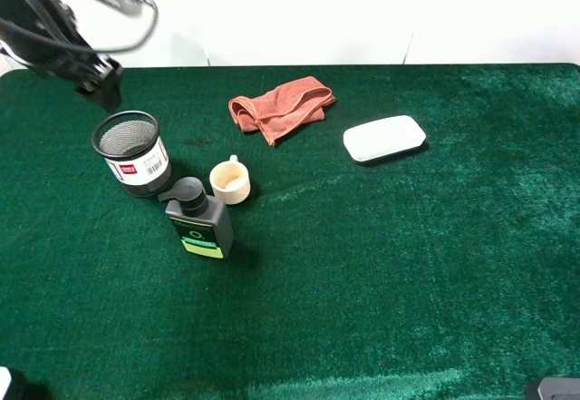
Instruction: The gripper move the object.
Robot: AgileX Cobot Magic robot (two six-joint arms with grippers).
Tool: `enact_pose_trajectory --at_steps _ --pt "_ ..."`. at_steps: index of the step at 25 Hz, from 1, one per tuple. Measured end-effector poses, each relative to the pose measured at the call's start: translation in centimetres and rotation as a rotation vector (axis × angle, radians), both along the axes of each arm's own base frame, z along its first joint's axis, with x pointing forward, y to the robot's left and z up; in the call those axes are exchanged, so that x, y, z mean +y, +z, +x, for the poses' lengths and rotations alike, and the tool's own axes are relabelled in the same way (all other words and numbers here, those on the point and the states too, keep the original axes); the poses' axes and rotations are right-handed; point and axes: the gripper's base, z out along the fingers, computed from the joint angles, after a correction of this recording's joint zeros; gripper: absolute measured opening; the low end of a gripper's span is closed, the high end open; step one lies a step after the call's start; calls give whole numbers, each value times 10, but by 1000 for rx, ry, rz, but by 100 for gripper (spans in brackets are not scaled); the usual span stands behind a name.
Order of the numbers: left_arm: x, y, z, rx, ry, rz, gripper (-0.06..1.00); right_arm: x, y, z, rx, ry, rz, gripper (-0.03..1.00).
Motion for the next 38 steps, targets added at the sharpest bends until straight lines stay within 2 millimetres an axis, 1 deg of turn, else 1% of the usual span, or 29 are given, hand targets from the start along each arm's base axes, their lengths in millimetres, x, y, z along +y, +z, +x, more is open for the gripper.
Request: enact_pose_trajectory --at_steps 5,8,11,14,18,20,22,25,29,32,34,38 --pt "2 42 -32 -42 32 -85 94 0 0 0 0 0 0 69" --pt "7 66 -55 -61 49 -115 94 0 0 0 0 0 0 69" --pt "13 87 -81 -78 101 -143 94 0 0 0 0 0 0 69" --pt "19 103 -107 -98 145 -168 94 0 0 0 0 0 0 69" --pt "29 114 -144 -155 191 -208 94 0 0 0 0 0 0 69" --pt "34 113 -164 -189 196 -225 94 0 0 0 0 0 0 69" --pt "39 108 -185 -218 196 -238 94 0 0 0 0 0 0 69" --pt "47 92 -218 -258 194 -253 94 0 0 0 0 0 0 69" --pt "55 69 -252 -310 190 -272 94 0 0 0 0 0 0 69" --pt "59 52 -269 -343 187 -286 94 0 0 0 0 0 0 69" --pt "61 43 -277 -359 184 -301 94 0 0 0 0 0 0 69" --pt "57 22 -287 -341 171 -367 94 0 0 0 0 0 0 69"
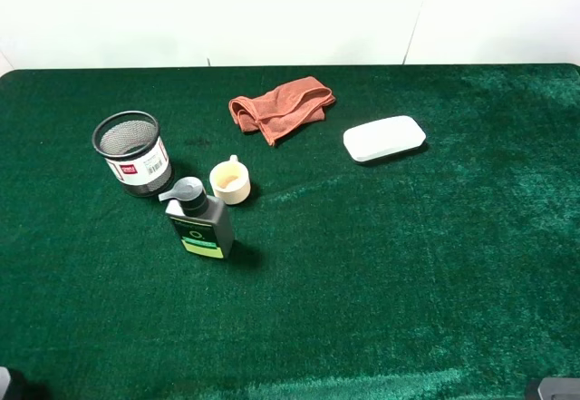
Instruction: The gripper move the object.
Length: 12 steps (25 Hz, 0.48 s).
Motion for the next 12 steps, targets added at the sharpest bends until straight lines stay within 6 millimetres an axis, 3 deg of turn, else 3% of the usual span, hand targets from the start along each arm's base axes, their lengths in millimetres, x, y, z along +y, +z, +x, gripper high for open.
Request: enact_pose_trajectory --at_steps 12 --pt "3 -4 -4 -62 44 5 94 0 0 0 0 0 0 69"
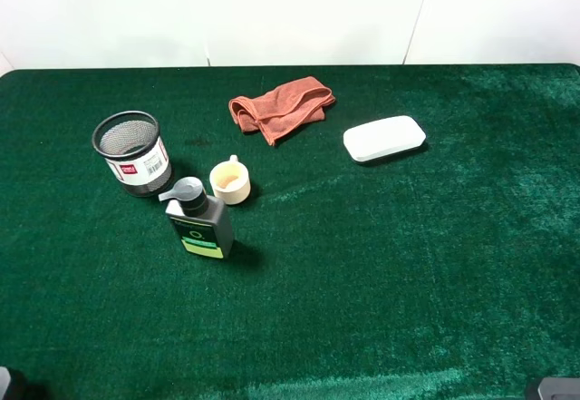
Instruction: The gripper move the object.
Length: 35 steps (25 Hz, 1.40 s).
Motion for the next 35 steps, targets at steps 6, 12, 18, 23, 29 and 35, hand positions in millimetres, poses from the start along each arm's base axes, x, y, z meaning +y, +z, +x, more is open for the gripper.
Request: enact_pose_trajectory --at_steps 6,12,18,23,29,35 --pt "1 0 -22 -162 77 7 94 0 0 0 0 0 0 69" --pt "-2 0 -24 -177 170 21 94 0 0 0 0 0 0 69" --pt "-2 0 -24 -177 209 25 94 0 0 0 0 0 0 69" --pt "-2 0 -24 -177 209 25 94 0 0 0 0 0 0 69" --pt "-2 0 -24 -177 209 26 94 0 0 0 0 0 0 69" --pt "-2 0 -24 -177 209 26 94 0 0 0 0 0 0 69"
